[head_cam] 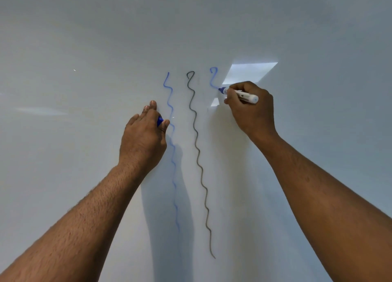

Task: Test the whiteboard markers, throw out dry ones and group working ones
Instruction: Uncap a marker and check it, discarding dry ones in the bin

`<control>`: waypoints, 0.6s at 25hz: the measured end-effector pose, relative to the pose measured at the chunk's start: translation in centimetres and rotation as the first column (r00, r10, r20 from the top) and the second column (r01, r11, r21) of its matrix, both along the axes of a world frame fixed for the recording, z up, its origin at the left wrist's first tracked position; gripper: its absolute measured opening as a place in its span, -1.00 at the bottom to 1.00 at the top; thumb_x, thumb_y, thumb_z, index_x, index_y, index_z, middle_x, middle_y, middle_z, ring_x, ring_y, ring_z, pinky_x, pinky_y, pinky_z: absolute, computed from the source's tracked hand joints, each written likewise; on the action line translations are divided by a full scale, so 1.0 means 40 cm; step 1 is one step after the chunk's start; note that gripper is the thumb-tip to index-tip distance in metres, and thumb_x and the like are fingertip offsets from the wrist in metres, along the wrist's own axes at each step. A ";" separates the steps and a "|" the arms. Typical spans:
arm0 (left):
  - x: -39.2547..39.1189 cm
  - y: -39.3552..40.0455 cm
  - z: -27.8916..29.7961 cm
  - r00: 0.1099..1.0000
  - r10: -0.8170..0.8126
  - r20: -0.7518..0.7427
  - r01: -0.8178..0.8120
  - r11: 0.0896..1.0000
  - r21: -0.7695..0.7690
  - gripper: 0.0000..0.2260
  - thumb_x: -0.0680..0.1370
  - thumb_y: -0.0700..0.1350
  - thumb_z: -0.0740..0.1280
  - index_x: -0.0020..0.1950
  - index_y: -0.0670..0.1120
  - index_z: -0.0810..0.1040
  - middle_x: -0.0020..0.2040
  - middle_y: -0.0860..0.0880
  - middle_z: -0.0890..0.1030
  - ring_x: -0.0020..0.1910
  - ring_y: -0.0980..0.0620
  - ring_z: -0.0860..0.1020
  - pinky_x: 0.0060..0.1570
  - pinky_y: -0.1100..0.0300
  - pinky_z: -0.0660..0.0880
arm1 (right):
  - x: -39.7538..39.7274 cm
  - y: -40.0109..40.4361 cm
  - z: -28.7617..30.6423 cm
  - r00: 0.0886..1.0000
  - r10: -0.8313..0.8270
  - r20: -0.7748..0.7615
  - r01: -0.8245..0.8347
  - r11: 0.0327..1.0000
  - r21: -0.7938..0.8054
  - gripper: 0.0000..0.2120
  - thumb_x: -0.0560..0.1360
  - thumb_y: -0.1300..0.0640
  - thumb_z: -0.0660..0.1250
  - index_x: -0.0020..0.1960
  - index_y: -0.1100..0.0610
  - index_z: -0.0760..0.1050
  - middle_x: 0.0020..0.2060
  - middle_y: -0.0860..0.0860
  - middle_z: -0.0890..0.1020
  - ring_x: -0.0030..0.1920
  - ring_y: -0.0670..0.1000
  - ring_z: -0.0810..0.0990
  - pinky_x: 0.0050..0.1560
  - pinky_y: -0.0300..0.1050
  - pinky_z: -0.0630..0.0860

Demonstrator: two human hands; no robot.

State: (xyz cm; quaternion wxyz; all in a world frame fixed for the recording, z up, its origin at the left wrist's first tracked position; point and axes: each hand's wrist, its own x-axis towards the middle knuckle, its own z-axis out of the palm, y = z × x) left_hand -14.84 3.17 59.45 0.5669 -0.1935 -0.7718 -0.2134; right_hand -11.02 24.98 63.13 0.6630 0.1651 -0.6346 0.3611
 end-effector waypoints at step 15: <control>-0.020 0.010 -0.137 0.999 -0.012 -0.042 0.013 0.999 0.040 -0.56 0.65 -0.01 0.16 0.46 -0.21 0.31 0.48 -0.13 0.33 0.47 -0.10 0.29 0.39 0.02 0.25 | 0.015 0.054 -0.420 0.945 -0.322 -0.064 0.327 0.910 0.256 -0.81 0.50 0.05 0.33 0.02 0.12 0.62 -0.27 0.00 0.65 -0.30 0.05 0.53 -0.25 0.03 0.46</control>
